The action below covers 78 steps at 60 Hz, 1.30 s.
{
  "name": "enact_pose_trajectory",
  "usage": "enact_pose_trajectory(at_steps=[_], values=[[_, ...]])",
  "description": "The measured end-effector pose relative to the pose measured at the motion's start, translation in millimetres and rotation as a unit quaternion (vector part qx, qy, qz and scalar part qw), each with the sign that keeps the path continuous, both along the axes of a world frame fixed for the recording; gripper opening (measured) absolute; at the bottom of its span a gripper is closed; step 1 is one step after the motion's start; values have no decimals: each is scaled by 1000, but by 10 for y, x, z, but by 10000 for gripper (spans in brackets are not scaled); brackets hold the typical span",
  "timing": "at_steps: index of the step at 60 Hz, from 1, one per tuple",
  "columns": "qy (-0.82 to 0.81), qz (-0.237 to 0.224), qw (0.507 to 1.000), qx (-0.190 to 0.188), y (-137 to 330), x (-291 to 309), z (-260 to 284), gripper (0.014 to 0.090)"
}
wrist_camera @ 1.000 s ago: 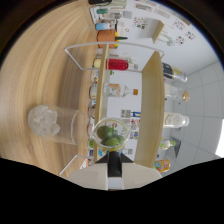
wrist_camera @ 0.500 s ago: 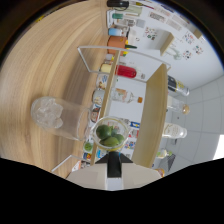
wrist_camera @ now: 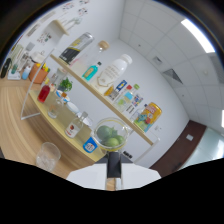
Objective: Make me a cup of Mojito.
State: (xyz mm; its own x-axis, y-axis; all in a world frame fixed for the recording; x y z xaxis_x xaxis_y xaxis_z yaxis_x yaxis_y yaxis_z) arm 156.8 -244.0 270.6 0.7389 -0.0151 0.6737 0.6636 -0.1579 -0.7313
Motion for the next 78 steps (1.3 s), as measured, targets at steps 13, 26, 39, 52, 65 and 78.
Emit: enact_pose_trajectory(at_steps=[13,26,39,52,65,78], values=[[206,-48,975,-62,-97,486,-526,164],[305,-112,930,-173,-171,890,-1630,164],[334,-151,897,-248,-294,1157,-2314,164],[345,-156,885,-270,-322,1238,-2625,164],[362,-154,876,-278,-309,1225,-2710,175],[367,-140,877,-275,-327,1239,-2630,529]])
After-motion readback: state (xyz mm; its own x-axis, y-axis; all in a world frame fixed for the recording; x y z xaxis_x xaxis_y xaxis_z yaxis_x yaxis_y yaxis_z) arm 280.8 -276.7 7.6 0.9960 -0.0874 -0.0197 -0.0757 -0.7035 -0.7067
